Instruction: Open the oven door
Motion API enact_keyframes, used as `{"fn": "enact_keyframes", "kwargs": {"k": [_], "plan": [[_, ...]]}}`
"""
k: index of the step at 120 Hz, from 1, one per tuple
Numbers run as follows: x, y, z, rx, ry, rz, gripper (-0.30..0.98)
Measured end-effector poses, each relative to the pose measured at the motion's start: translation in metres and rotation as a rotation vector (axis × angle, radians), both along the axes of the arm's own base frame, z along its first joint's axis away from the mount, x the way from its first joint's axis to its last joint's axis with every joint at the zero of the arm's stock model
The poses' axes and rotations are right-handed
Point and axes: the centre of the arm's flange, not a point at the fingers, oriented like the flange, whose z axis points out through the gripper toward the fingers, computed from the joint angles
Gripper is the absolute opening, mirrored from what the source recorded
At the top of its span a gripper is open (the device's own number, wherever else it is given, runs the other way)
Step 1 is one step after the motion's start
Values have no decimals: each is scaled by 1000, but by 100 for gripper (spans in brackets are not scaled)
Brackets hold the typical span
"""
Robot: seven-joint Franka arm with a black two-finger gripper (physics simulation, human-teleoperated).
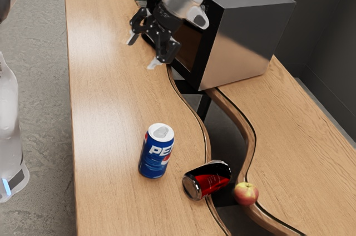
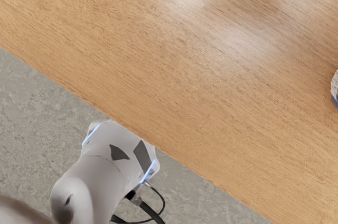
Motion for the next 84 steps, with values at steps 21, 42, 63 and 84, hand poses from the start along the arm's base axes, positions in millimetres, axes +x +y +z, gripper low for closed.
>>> {"fn": "enact_keyframes", "kwargs": {"k": [21, 42, 63, 84], "plan": [[24, 43, 23, 60, -233, 442, 69], [8, 173, 39, 129, -276, 958, 69], [43, 245, 34, 133, -477, 1275, 69], [37, 314, 42, 65, -614, 1546, 69]]}}
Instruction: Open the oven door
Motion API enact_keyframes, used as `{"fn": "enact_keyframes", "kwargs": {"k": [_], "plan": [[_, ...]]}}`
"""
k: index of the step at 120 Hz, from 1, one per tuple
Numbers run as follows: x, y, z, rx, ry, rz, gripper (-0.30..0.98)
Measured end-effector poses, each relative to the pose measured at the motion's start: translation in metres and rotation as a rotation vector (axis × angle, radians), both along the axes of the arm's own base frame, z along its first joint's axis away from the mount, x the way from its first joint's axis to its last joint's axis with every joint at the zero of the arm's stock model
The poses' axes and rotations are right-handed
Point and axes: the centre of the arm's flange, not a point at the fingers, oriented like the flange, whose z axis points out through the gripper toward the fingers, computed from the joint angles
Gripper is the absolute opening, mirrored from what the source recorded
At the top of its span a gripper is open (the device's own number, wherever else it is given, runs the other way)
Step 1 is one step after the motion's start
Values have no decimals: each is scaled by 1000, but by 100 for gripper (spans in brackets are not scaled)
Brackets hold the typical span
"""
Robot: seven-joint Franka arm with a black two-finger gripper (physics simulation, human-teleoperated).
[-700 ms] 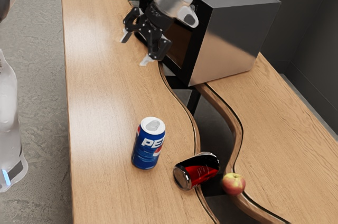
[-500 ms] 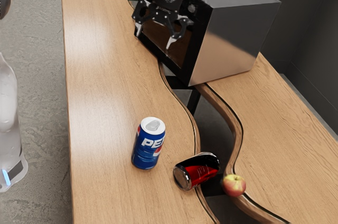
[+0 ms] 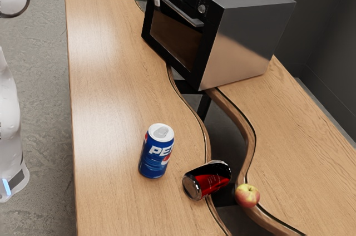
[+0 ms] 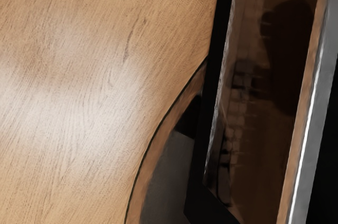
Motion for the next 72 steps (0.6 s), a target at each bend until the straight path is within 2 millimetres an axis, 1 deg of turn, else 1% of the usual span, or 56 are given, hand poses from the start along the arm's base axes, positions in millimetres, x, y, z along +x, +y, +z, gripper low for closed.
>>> {"fn": "enact_keyframes", "kwargs": {"k": [5, 14, 24, 33, 50, 58, 72], "plan": [[0, 6, -1, -5, -21, 32, 69], [3, 11, -8, -24, -40, 73, 69], [4, 19, -10, -33, -61, 119, 69], [9, 24, -16, -40, -70, 149, 69], [21, 21, -22, -36, -81, 159, 69], [23, 20, -22, -32, -87, 153, 69], [25, 20, -29, -30, -85, 145, 69]]}}
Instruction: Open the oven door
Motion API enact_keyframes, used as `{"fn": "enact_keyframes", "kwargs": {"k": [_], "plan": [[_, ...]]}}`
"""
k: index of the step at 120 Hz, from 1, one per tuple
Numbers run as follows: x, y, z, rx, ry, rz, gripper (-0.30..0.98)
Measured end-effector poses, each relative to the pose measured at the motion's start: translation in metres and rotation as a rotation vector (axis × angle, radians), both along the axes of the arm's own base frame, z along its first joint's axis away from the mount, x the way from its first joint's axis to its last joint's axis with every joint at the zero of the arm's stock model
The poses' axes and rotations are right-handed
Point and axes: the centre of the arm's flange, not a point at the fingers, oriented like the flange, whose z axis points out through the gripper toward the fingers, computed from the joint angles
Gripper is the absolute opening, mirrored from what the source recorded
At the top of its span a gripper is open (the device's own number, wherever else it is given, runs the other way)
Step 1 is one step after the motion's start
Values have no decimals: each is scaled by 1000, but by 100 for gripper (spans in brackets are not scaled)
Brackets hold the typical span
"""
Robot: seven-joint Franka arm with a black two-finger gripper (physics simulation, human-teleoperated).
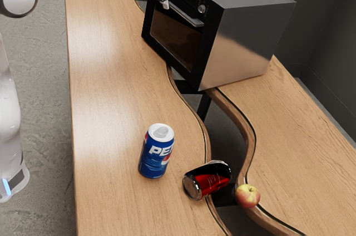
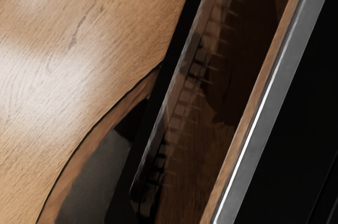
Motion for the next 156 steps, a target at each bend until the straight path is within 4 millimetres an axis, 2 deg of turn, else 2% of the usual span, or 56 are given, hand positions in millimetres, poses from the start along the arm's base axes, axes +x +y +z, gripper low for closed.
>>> {"fn": "enact_keyframes", "kwargs": {"k": [27, 66, 108, 134, 145, 156], "plan": [[-9, 23, -7, 2, -1, 21, 69], [16, 22, -30, 18, 4, -15, 69], [10, 31, -62, -18, 20, -8, 68], [-9, 31, -70, -38, 7, -3, 68], [-21, 29, -67, -42, -9, -3, 68], [-37, 36, -70, -54, -15, 14, 68]]}}
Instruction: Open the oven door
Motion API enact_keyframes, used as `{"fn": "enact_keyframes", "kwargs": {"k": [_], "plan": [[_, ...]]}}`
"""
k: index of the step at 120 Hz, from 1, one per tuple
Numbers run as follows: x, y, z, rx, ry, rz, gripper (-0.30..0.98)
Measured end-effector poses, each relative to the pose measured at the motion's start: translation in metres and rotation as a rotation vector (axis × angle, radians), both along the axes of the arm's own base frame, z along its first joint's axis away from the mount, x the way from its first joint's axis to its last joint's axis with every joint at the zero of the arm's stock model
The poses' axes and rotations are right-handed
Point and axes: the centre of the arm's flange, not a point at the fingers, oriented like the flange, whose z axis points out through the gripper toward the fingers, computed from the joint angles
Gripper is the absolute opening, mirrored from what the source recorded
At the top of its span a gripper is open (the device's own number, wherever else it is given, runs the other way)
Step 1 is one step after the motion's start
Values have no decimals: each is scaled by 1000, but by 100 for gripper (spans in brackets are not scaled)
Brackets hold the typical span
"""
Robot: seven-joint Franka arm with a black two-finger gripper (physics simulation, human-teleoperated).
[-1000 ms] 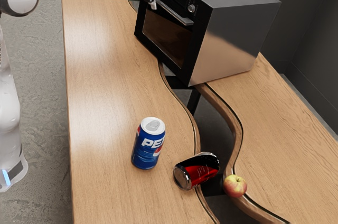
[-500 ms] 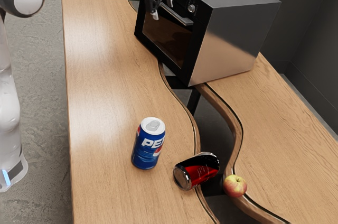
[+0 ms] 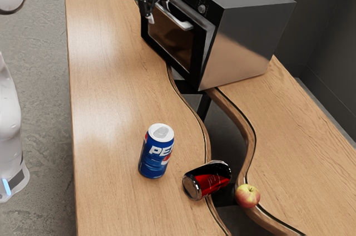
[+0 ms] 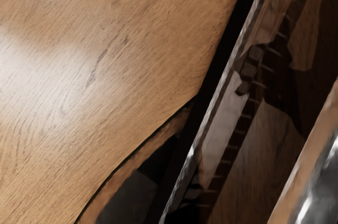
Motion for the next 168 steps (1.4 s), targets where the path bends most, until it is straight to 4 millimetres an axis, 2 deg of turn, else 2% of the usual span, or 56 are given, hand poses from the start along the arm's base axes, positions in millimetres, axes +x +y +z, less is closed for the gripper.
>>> {"fn": "enact_keyframes", "kwargs": {"k": [20, 41, 50, 61, 66, 70, 74, 78, 81, 86, 89, 93, 96, 101, 106, 111, 120, 125, 139, 145, 151, 161, 168], "plan": [[-33, 10, -7, -31, -11, 27, 68], [-87, 19, -11, -65, -40, 70, 68], [-133, 28, -13, -83, -68, 122, 68], [-201, 34, -16, -97, -117, 202, 68], [-216, 28, -10, -81, -137, 206, 68], [-198, -2, 18, -16, -147, 146, 68], [-166, -54, 62, 77, -162, 41, 68], [-127, -130, 111, 173, -184, -107, 68], [-100, -194, 142, 228, -199, -224, 68], [-65, -307, 173, 276, -213, -424, 68], [-57, -363, 180, 276, -216, -526, 68], [-46, -437, 177, 248, -200, -678, 68], [-35, -476, 172, 221, -179, -756, 68], [-3, -515, 146, 167, -108, -820, 68], [17, -534, 125, 144, -50, -839, 69], [33, -526, 108, 121, 3, -809, 69], [53, -485, 79, 77, 110, -694, 69], [56, -471, 69, 57, 155, -642, 69], [58, -454, 46, 24, 249, -547, 69], [62, -438, 40, 14, 272, -492, 69], [69, -406, 37, -2, 283, -410, 69], [79, -335, 37, -22, 288, -240, 69], [80, -313, 37, -17, 286, -177, 69]]}}
